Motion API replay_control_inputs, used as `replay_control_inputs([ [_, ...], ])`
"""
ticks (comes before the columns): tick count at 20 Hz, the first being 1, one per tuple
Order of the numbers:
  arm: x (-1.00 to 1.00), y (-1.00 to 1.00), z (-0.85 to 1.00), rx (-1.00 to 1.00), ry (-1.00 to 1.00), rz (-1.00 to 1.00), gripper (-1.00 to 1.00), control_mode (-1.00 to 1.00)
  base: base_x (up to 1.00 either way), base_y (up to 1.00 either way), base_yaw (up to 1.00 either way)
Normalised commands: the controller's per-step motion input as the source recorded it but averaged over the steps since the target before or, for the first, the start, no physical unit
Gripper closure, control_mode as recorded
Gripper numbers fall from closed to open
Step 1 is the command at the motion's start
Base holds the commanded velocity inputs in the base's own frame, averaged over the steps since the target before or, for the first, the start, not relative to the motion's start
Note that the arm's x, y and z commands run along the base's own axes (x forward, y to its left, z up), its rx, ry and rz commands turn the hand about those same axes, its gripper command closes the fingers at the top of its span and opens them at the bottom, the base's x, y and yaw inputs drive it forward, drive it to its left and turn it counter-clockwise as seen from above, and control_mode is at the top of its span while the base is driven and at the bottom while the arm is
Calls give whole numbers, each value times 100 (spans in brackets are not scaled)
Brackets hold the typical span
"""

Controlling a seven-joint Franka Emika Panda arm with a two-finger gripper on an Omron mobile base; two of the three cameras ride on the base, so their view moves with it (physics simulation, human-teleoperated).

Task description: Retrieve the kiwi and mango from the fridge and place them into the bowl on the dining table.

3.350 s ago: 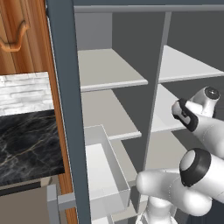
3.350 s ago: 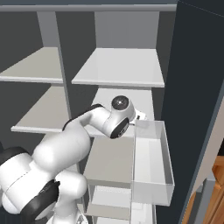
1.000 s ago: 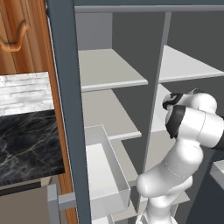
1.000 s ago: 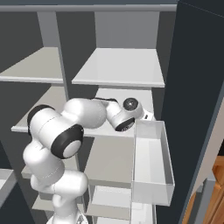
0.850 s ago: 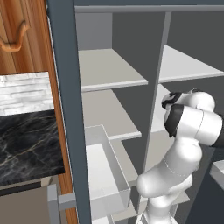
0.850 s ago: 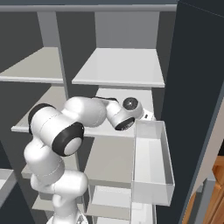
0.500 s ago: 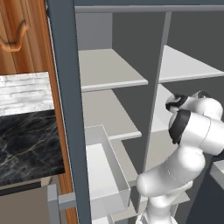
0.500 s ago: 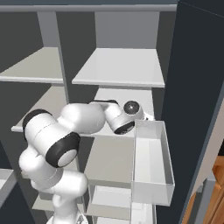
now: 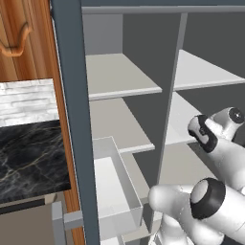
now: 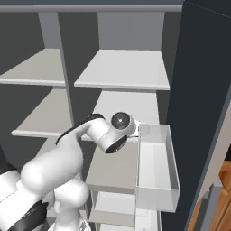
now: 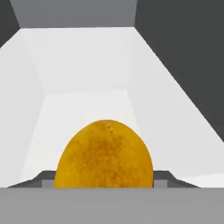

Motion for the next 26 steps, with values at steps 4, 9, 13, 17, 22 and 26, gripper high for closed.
replay_control_inputs([
  [4, -54, 97, 85, -24, 0, 30, 100, -100, 0, 0, 0],
  [9, -96, 42, 90, -18, 0, 12, 100, -100, 0, 0, 0],
  [13, -100, 12, 94, -11, 0, 6, 100, -100, 0, 0, 0],
  [17, -100, 1, 100, -9, -2, 5, 100, -100, 0, 0, 0],
  [22, -97, 10, 85, 0, 7, 14, 100, -100, 0, 0, 0],
  [26, -77, 33, 32, 0, 4, 16, 100, -100, 0, 0, 0],
])
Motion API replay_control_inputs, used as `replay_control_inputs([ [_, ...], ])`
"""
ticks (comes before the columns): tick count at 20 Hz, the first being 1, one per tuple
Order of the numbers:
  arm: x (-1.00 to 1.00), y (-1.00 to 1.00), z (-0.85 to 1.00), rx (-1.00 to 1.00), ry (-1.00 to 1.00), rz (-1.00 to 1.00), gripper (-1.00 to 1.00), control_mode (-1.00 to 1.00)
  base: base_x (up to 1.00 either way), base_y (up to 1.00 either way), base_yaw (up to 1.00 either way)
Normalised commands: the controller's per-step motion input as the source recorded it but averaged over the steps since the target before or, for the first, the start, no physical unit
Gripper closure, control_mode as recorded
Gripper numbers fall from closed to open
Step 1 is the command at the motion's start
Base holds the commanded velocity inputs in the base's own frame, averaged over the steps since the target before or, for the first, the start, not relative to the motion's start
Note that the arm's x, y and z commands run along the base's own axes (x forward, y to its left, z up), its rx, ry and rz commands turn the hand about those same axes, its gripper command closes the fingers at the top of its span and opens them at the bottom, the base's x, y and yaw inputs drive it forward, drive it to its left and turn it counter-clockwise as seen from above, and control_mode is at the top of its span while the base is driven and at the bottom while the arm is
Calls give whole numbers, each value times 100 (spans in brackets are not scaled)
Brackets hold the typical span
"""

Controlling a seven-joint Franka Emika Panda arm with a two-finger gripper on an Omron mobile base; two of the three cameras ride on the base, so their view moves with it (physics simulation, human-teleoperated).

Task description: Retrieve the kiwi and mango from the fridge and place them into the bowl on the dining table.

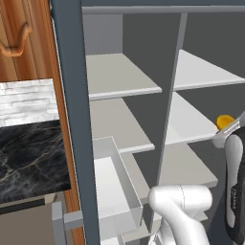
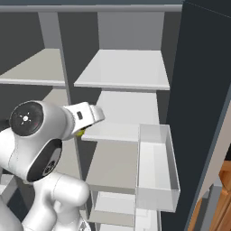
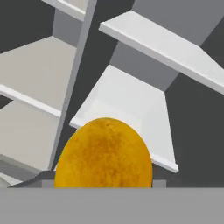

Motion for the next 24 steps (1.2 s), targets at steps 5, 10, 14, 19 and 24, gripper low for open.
replay_control_inputs([
  [5, -67, 58, 0, 0, -1, 8, 100, -100, 0, 0, 0],
  [10, -38, 61, -4, -1, -2, 4, 100, -100, 0, 0, 0],
  [14, 0, 25, 0, -1, 0, 0, 100, -100, 0, 0, 0],
  [19, 0, 3, 0, 0, 0, 0, 100, 100, 0, 0, 0],
  [24, 0, 0, 0, 0, 0, 0, 100, 100, -45, -2, 3],
])
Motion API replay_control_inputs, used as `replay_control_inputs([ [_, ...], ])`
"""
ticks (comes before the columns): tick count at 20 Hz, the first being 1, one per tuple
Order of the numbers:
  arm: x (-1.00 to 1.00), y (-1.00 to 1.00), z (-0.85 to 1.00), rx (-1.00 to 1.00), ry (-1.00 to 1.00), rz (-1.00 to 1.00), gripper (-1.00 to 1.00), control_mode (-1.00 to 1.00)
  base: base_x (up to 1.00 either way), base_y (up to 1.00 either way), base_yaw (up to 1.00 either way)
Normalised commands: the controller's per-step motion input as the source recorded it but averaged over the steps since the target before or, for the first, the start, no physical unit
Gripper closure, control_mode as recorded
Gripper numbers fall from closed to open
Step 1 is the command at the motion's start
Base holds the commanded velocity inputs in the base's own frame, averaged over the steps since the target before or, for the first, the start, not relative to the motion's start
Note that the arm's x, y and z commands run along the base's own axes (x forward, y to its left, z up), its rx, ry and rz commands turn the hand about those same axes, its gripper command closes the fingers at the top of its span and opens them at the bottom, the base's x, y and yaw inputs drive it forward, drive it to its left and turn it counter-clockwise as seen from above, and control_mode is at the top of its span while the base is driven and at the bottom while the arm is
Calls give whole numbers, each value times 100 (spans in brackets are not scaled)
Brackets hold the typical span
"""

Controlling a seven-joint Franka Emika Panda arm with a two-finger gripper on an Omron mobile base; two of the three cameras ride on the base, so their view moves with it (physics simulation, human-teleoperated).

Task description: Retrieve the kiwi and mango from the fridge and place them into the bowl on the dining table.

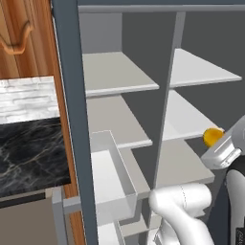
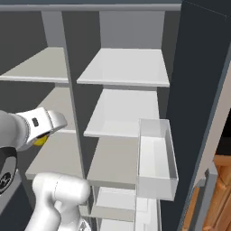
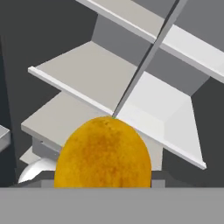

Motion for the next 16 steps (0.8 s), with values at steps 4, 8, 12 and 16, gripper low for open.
replay_control_inputs([
  [4, 0, 0, 0, 0, 0, 0, 100, 100, -83, -2, 10],
  [8, 0, 0, 0, 0, 0, 0, 100, 100, -62, 0, 20],
  [12, 0, 0, 0, 0, 0, 0, 100, 100, -38, -4, 32],
  [16, 0, 0, 0, 0, 0, 0, 100, 100, -34, -24, 30],
])
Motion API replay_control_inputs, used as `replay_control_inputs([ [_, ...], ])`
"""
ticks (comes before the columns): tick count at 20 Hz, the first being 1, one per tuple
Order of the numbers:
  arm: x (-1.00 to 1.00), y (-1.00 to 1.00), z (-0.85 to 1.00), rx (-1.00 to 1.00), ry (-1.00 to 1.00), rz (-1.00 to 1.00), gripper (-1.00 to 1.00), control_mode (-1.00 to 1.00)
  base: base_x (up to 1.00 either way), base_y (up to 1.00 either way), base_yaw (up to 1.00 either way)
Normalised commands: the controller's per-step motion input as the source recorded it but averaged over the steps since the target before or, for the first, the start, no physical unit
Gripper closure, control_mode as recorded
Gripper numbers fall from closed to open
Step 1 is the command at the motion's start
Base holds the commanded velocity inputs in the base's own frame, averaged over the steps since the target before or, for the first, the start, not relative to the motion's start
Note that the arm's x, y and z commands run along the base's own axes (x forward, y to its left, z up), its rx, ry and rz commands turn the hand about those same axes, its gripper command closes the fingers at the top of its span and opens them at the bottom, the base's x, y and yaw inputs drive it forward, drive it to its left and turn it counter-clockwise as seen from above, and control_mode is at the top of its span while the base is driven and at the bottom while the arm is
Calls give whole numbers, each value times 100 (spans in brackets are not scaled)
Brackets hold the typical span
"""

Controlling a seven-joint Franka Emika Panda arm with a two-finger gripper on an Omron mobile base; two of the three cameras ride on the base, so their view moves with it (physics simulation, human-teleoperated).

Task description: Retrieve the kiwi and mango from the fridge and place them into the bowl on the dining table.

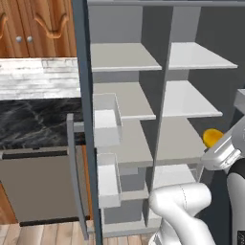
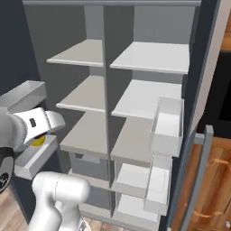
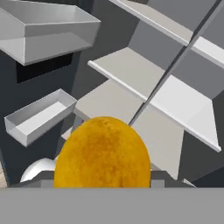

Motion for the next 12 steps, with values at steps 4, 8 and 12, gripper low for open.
replay_control_inputs([
  [4, 0, 0, 0, 0, 0, 0, 100, 100, -25, -31, 37],
  [8, 0, 0, 0, 0, 0, 0, 100, 100, -28, -33, 37],
  [12, 0, 0, 0, 0, 0, 0, 100, 100, -47, -36, 37],
])
